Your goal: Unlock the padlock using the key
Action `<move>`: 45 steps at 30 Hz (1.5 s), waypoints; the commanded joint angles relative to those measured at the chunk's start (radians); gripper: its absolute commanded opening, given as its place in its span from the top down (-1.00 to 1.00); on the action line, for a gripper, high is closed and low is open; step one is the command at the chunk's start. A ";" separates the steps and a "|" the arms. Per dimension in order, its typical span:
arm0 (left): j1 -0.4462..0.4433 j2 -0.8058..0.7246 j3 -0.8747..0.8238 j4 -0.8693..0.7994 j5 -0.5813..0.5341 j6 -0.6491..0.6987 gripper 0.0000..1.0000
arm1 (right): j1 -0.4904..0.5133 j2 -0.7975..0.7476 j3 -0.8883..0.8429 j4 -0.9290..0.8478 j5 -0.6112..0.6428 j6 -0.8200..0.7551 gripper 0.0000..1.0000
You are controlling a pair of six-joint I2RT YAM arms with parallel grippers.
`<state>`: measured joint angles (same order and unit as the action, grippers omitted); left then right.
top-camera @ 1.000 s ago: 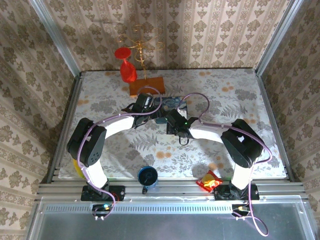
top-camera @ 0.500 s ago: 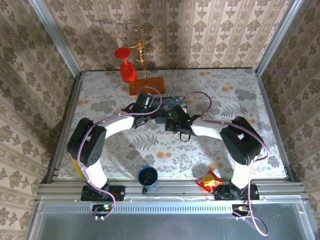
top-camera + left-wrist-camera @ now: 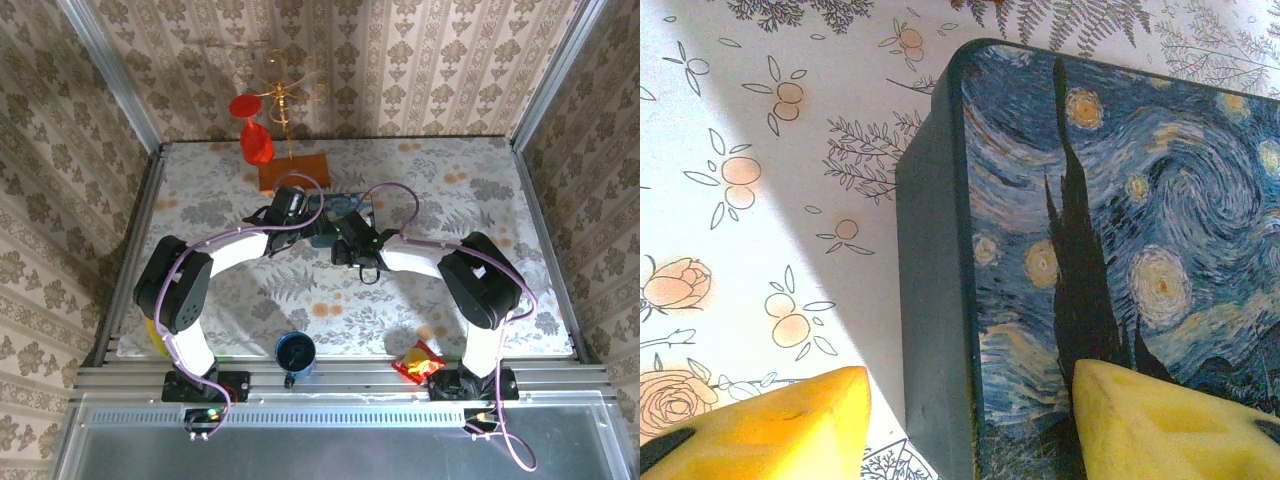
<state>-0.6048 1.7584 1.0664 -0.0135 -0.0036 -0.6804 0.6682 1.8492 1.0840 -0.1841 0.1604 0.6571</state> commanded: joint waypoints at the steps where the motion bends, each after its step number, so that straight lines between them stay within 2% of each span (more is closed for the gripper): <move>1: 0.013 -0.014 -0.014 -0.060 -0.010 -0.008 -0.11 | 0.011 0.043 0.045 -0.081 0.047 -0.026 -0.17; 5: 0.013 -0.016 -0.010 -0.064 -0.009 -0.010 -0.13 | 0.022 0.074 0.074 -0.111 0.062 -0.027 -0.10; 8: 0.011 -0.017 0.000 -0.086 -0.012 -0.005 -0.25 | 0.025 0.081 0.081 -0.120 0.065 -0.018 -0.04; 12: 0.001 -0.015 0.023 -0.137 -0.050 0.017 -0.57 | 0.024 0.070 0.082 -0.128 0.070 -0.006 0.09; 15: -0.009 -0.008 0.039 -0.172 -0.073 0.033 -0.99 | 0.025 0.061 0.083 -0.139 0.080 -0.002 0.20; 22: -0.032 0.033 0.080 -0.250 -0.102 0.076 -1.00 | 0.025 0.038 0.073 -0.135 0.072 0.006 0.36; 25: -0.032 0.048 0.077 -0.281 -0.107 0.075 -1.00 | 0.024 0.026 0.072 -0.141 0.070 0.007 0.65; 30: -0.027 0.053 0.047 -0.301 -0.118 0.068 -1.00 | 0.018 0.018 0.074 -0.147 0.040 0.019 1.00; 45: 0.000 0.047 0.036 -0.307 -0.093 0.058 -0.99 | 0.010 -0.030 0.086 -0.179 0.017 0.048 1.00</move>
<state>-0.6201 1.7725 1.1393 -0.1879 -0.0761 -0.6426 0.6811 1.8675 1.1492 -0.3038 0.1753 0.6849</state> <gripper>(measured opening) 0.996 0.189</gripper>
